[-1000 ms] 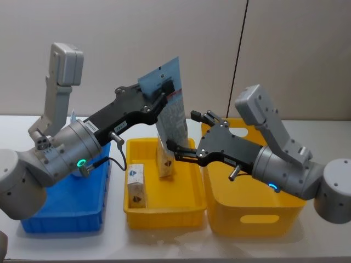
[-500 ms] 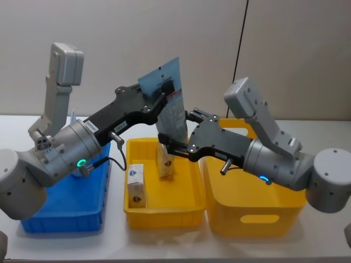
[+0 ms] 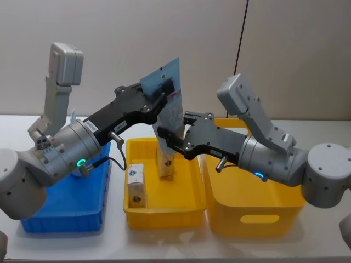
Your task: Bimanual collaborative sorting of washing and personal care products
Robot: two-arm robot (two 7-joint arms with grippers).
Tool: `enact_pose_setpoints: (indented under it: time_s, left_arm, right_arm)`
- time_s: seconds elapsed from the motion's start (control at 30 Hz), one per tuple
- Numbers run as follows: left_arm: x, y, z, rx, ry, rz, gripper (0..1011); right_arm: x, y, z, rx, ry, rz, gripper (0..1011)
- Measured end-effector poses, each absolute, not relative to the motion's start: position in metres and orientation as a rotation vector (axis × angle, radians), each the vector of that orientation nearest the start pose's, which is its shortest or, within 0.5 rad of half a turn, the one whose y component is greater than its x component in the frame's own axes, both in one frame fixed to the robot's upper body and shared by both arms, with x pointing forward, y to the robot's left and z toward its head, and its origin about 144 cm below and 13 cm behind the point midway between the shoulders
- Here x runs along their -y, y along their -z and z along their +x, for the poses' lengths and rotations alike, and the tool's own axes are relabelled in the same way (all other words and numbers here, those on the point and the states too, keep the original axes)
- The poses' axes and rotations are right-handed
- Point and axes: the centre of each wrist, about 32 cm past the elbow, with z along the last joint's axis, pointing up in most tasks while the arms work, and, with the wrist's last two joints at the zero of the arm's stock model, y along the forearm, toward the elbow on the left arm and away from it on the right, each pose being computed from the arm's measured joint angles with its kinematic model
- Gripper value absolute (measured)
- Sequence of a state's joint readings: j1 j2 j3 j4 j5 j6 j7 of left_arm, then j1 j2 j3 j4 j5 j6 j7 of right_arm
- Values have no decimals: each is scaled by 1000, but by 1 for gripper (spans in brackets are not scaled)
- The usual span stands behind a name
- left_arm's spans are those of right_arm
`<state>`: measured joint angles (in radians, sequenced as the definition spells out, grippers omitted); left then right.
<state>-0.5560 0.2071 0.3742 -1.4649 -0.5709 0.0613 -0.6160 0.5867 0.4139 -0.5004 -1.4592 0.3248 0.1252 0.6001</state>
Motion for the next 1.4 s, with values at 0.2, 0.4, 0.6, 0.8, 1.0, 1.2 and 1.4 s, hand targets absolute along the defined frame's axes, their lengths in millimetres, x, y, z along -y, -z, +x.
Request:
enact_pose_setpoints:
  time_s: [0.2,0.4,0.6,0.8,1.0,1.2,1.4]
  left_arm:
    - [-179,-1303,574,114,-548,-319,278]
    - [-179,-1303,574,114,-548,-319,462]
    - [-179,-1304,574,114,-548,-319,677]
    - [-179,-1304,574,114,-549,-319,858]
    - [-179,-1303,574,114,-549,-319,1000]
    - [-179,-1303,574,114,-549,-319,1001]
    - [-179,-1303,574,114,-549,-319,1001]
  right_arm:
    - [217,-1292,574,273,600,-150,338]
    - [216,-1293,573,273,600,-149,251]
    - [216,-1294,572,277,604,-148,194]
    - [217,-1295,570,277,614,-146,175]
    - [221,-1295,568,276,639,-143,174]
    - [228,-1295,565,274,677,-137,174]
    - [237,-1294,560,269,727,-130,174]
